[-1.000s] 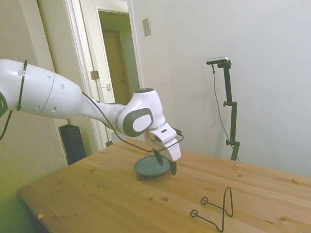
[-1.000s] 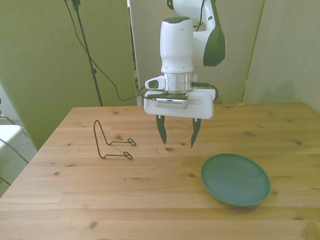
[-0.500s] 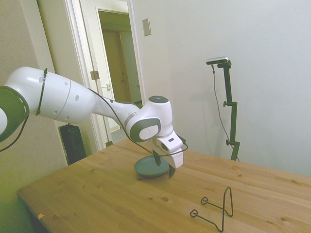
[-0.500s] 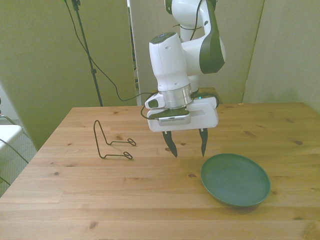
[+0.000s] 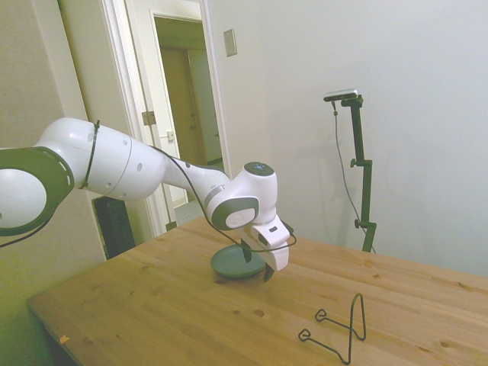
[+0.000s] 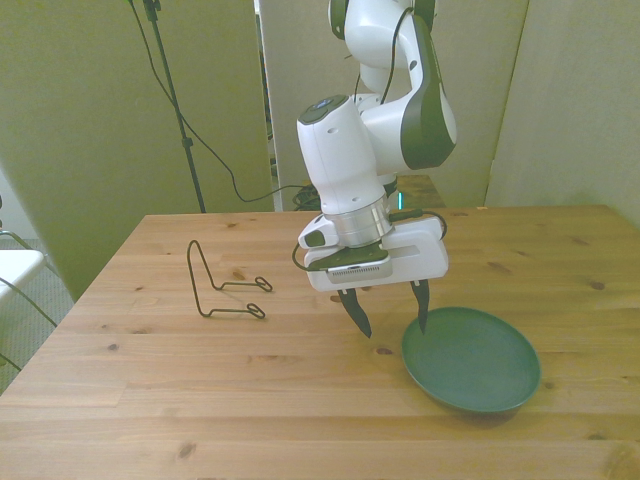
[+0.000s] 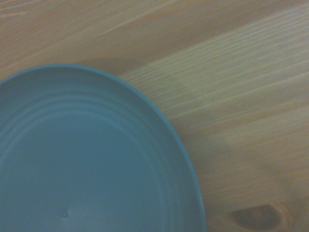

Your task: Load the plate

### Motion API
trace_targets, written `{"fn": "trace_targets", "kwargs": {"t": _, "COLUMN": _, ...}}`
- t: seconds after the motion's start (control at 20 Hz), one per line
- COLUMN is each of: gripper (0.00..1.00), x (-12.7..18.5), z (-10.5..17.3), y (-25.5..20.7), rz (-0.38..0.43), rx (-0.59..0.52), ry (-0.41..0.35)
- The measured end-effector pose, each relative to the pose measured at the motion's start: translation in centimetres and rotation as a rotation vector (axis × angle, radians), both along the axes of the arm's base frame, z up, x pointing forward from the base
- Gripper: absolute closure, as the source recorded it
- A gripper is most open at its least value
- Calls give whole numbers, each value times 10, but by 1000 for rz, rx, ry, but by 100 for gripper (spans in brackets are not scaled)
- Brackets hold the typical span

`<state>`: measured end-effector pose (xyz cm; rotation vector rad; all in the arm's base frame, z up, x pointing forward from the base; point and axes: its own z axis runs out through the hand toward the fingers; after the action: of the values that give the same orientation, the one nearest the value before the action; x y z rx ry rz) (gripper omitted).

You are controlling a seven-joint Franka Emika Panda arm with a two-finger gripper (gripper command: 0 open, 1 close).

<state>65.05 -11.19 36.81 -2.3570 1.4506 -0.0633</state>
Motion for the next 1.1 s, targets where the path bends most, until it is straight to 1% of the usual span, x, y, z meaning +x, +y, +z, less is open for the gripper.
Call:
{"fn": "trace_targets", "kwargs": {"t": 0.2, "gripper": 0, "x": 2, "z": -3, "y": 7, "rz": 16, "rx": 26, "ry": -11}}
{"fn": "trace_targets", "kwargs": {"t": 0.5, "gripper": 0, "x": 6, "z": -14, "y": 17, "rz": 41, "rx": 23, "ry": -21}}
{"fn": "trace_targets", "kwargs": {"t": 0.85, "gripper": 0, "x": 9, "z": -15, "y": 26, "rz": 39, "rx": 28, "ry": -43}}
{"fn": "trace_targets", "kwargs": {"t": 0.9, "gripper": 100, "x": 10, "z": -15, "y": 27, "rz": 40, "rx": 27, "ry": -44}}
{"fn": "trace_targets", "kwargs": {"t": 1.1, "gripper": 100, "x": 10, "z": -16, "y": 27, "rz": 40, "rx": 27, "ry": -44}}
